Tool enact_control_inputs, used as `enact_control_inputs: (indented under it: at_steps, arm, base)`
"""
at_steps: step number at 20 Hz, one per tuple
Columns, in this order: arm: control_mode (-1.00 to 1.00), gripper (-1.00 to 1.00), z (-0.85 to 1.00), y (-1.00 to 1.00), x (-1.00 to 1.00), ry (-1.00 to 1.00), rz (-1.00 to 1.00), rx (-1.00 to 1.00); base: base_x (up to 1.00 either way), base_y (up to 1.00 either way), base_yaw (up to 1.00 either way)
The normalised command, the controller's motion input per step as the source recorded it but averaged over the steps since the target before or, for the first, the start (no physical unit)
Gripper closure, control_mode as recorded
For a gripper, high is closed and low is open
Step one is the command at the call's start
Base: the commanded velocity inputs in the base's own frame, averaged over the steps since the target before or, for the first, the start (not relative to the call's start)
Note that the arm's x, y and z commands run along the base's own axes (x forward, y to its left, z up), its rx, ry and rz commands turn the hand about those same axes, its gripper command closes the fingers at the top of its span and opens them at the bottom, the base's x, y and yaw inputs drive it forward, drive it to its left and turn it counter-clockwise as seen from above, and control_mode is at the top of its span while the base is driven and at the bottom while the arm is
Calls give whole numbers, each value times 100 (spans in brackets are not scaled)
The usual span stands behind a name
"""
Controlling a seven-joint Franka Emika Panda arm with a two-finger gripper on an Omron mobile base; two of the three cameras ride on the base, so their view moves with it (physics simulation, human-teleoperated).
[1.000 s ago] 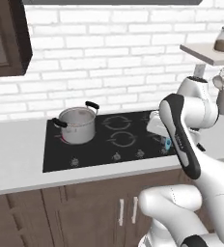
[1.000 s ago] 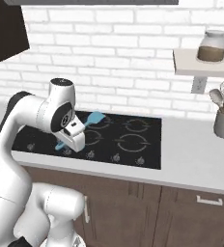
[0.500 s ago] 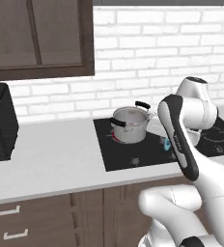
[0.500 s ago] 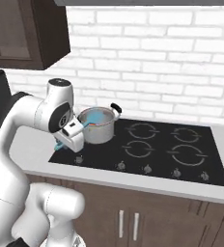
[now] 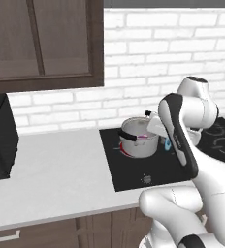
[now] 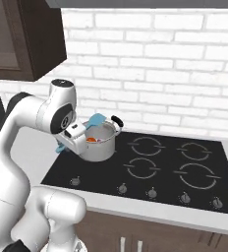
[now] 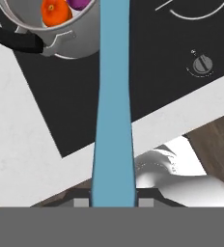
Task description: Put the squash and onion in the pot. Retrieve the spatula and lightly stir the vegetables in the pot.
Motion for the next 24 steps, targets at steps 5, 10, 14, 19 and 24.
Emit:
enact_control_inputs:
  at_steps: [5,10,14,19,24]
  arm:
    - [100,100,0,0,0,0,0,0]
    - [-100,100,-1,0,8,6,0,0]
    - [-100,100,-20,0,36,3,0,1]
    - [-100,100,-17,0,57,0,0,7]
    - [-100,100,-3,-1,36,0,0,5]
  base:
    - [51,1,0]
    - [21,0,0]
    - [0,0,0]
    - [0,0,0]
    - [0,0,0]
